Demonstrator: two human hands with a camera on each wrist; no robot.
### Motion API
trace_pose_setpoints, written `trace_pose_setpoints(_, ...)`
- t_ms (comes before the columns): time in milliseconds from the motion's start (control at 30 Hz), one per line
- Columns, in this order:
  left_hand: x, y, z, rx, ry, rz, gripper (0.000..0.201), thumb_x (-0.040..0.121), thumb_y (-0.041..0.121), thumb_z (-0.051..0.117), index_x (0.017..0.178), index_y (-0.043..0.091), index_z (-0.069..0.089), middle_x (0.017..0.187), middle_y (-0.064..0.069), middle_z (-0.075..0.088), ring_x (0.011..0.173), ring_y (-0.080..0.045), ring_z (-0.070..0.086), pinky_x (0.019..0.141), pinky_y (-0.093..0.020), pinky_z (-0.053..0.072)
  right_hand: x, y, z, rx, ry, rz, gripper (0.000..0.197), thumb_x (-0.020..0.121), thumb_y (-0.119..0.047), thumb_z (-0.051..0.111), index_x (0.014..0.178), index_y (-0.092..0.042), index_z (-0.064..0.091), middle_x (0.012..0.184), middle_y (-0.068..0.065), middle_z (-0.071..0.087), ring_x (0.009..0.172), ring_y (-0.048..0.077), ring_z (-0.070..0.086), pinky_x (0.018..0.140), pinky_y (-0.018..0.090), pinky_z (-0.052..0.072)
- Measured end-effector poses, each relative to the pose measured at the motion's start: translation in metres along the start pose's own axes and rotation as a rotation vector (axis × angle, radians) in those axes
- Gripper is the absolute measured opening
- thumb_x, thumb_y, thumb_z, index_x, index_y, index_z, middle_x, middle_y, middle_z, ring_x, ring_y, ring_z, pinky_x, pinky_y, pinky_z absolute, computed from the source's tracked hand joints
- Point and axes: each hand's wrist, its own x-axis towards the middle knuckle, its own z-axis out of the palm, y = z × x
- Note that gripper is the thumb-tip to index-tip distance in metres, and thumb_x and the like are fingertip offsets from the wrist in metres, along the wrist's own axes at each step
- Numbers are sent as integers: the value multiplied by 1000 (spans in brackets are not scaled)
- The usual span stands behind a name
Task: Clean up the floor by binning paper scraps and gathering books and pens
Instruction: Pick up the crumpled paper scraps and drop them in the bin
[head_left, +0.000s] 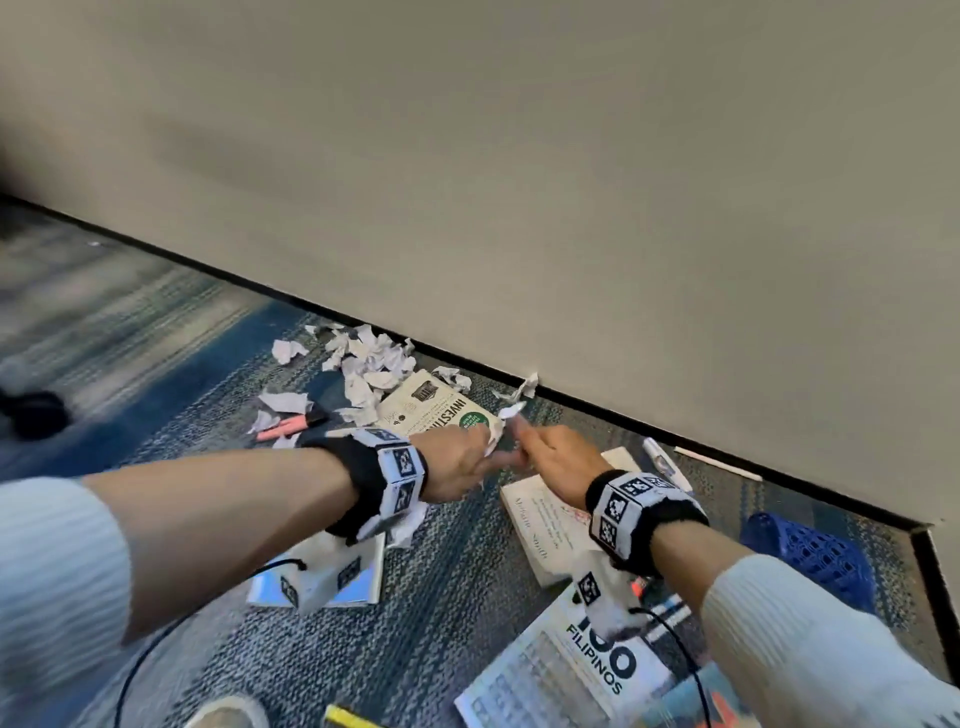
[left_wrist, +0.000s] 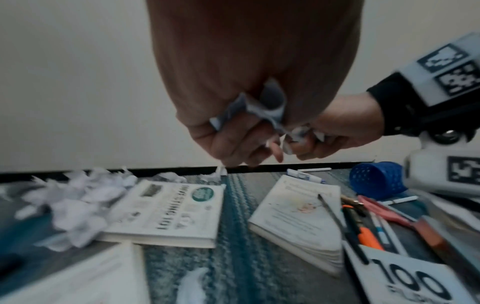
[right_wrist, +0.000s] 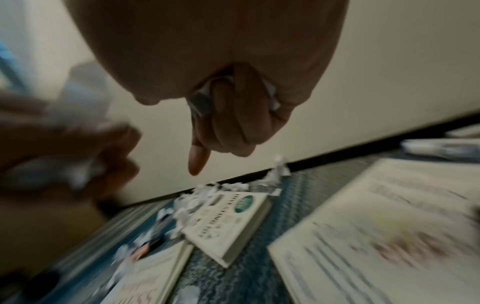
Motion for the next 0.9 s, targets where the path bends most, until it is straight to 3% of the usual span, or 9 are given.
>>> trace_pose_setpoints(100, -21, -24, -44, 151, 169, -38, 50, 104, 45, 21, 116, 4, 48, 87, -16, 62, 79, -31, 57, 73, -30, 39, -3, -38, -10, -94, -12, -128, 71, 97, -57, 20, 71, -9, 65, 59, -5, 56, 60, 14, 56, 62, 28, 37)
trace_pose_setpoints(200, -31, -49, -73, 256, 260, -38, 38, 104, 27, 31, 124, -4, 41, 95, -22, 67, 85, -37, 62, 74, -37, 46, 1, -57, -27, -28, 99, -178, 71, 91, -69, 18, 76, -15, 62, 71, -6, 62, 71, 18, 61, 70, 31, 47)
trace_pose_setpoints(267, -30, -61, -85, 308, 242, -36, 30, 101, 21, 32, 120, -2, 38, 88, -22, 67, 77, -38, 62, 68, -39, 47, 7, -74, -33, 47, 180, -192, 73, 85, -77, 20, 87, -17, 62, 80, -4, 65, 76, 19, 62, 70, 30, 49)
trace_pose_setpoints(367, -19, -71, -87, 212, 211, 27, 18, 100, 16, 31, 108, 1, 38, 79, -17, 63, 68, -31, 55, 61, -33, 35, 20, -102, -22, 7, 195, -206, 37, 96, -54, 38, 109, -23, 56, 83, -4, 64, 74, 15, 61, 62, 26, 44)
trace_pose_setpoints(433, -3, -78, -85, 134, 167, 124, 13, 98, 12, 37, 108, 3, 34, 84, -18, 64, 70, -32, 56, 61, -35, 38, 28, -114, -11, -94, 222, -205, 28, 99, -41, 40, 112, -21, 54, 82, 0, 64, 75, 20, 61, 63, 31, 42)
trace_pose_setpoints(567, 23, -103, -87, 32, 143, 331, 44, 90, 2, 41, 130, 17, 33, 105, -14, 68, 90, -32, 63, 78, -42, 52, 42, -113, 6, -235, 223, -47, 26, 98, -43, 42, 108, -21, 51, 77, -7, 55, 69, 11, 53, 62, 28, 39)
trace_pose_setpoints(667, 37, -143, -83, 39, 83, 374, 26, 86, 0, 40, 94, 23, 50, 93, 3, 66, 89, -25, 62, 77, -35, 50, 48, -96, 16, -408, 50, 148, 29, 94, -46, 49, 107, -20, 53, 87, 1, 60, 80, 20, 58, 69, 32, 45)
trace_pose_setpoints(733, 43, -176, -74, 64, 74, 325, 21, 91, 6, 42, 77, 18, 51, 83, -6, 65, 81, -26, 60, 73, -34, 49, 50, -81, 28, -490, -120, 259, 31, 92, -45, 55, 107, -18, 53, 97, 4, 64, 84, 22, 59, 71, 32, 47)
trace_pose_setpoints(900, 13, -250, -35, 157, -32, 24, 33, 95, 33, 36, 82, 10, 56, 85, -12, 61, 76, -29, 57, 69, -32, 48, 41, -74, 69, -677, -417, 246, 59, 89, -49, 58, 131, -13, 37, 114, 14, 62, 103, 30, 61, 81, 36, 47)
